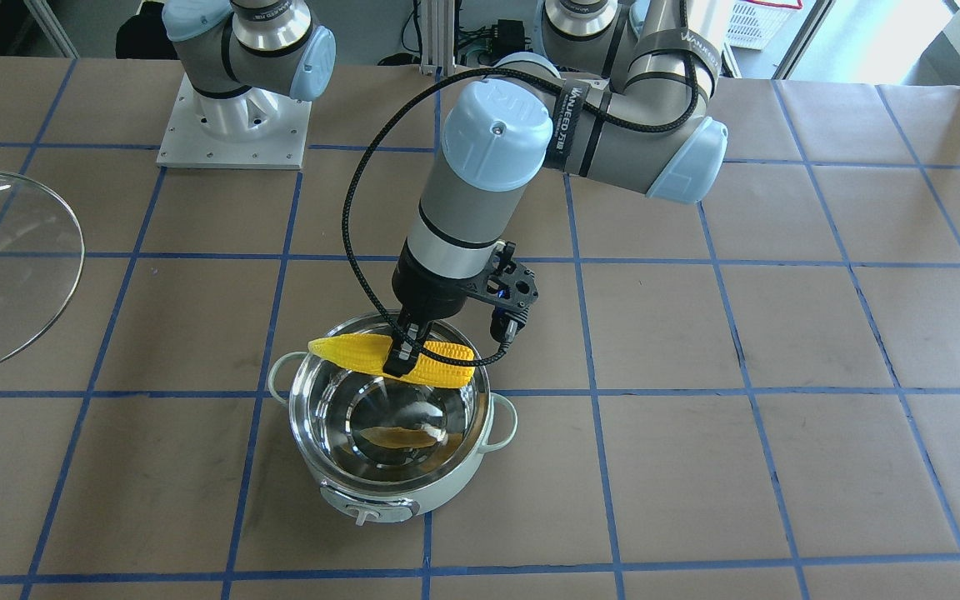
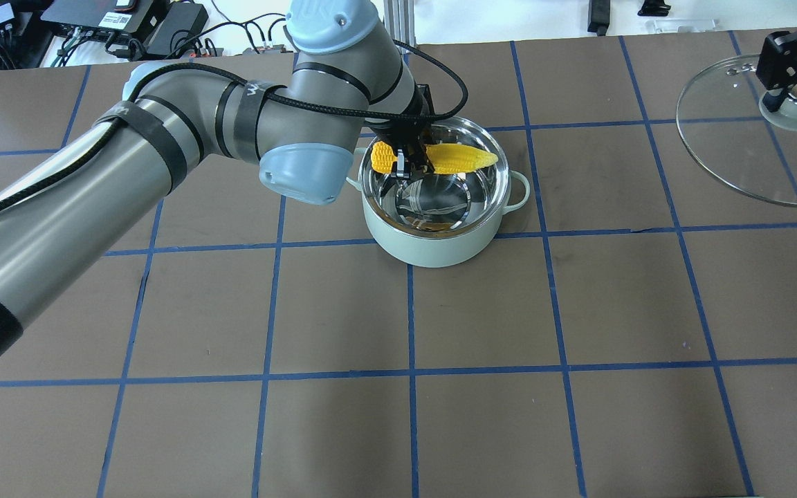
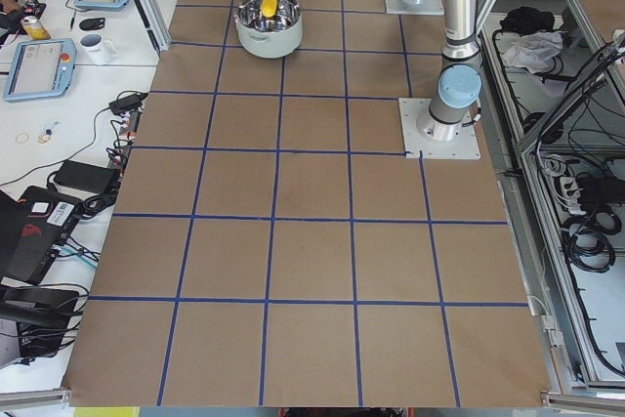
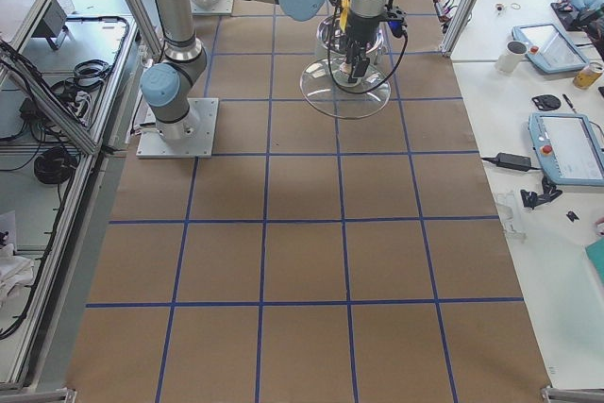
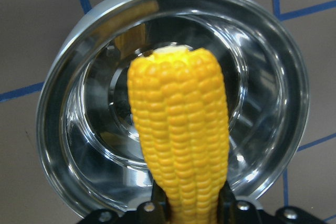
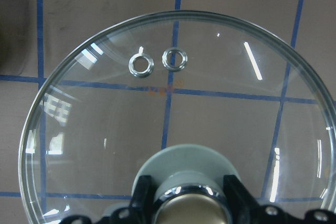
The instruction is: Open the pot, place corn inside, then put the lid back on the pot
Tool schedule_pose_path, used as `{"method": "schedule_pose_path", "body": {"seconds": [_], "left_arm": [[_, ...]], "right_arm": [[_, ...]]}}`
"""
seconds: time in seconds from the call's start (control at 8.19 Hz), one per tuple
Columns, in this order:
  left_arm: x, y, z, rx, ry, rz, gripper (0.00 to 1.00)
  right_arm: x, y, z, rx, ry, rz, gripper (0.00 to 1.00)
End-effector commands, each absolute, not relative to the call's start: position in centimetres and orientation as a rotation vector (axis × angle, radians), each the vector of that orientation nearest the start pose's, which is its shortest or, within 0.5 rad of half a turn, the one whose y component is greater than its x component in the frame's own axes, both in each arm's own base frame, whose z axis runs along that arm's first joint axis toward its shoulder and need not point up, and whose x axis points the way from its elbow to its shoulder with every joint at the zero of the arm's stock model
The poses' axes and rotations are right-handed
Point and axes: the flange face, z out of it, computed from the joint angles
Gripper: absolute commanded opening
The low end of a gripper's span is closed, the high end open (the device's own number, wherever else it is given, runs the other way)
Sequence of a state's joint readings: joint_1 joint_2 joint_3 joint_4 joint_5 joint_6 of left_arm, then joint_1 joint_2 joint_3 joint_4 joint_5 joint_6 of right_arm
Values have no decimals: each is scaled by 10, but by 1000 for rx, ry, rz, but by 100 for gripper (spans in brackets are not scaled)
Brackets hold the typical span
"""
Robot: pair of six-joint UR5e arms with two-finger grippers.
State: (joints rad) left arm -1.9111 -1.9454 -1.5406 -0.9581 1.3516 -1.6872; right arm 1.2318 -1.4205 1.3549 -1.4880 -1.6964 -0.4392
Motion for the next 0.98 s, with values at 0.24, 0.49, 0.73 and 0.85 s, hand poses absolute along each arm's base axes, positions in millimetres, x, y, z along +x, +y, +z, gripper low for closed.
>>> {"method": "schedule_pose_path", "body": {"seconds": [0.24, 0.49, 0.73, 0.85], "left_arm": [[-381, -578, 287, -2085, 2771, 130, 8], [-381, -581, 274, -2071, 2768, 121, 44], [-379, -580, 275, -2060, 2775, 113, 93], [-379, -578, 287, -2073, 2785, 98, 96]], "right_arm": [[-70, -561, 508, -156, 3247, 100, 4], [-69, -561, 509, -128, 3241, 91, 4], [-66, -562, 512, -43, 3245, 67, 4], [-64, -562, 514, -27, 3236, 52, 4]]}}
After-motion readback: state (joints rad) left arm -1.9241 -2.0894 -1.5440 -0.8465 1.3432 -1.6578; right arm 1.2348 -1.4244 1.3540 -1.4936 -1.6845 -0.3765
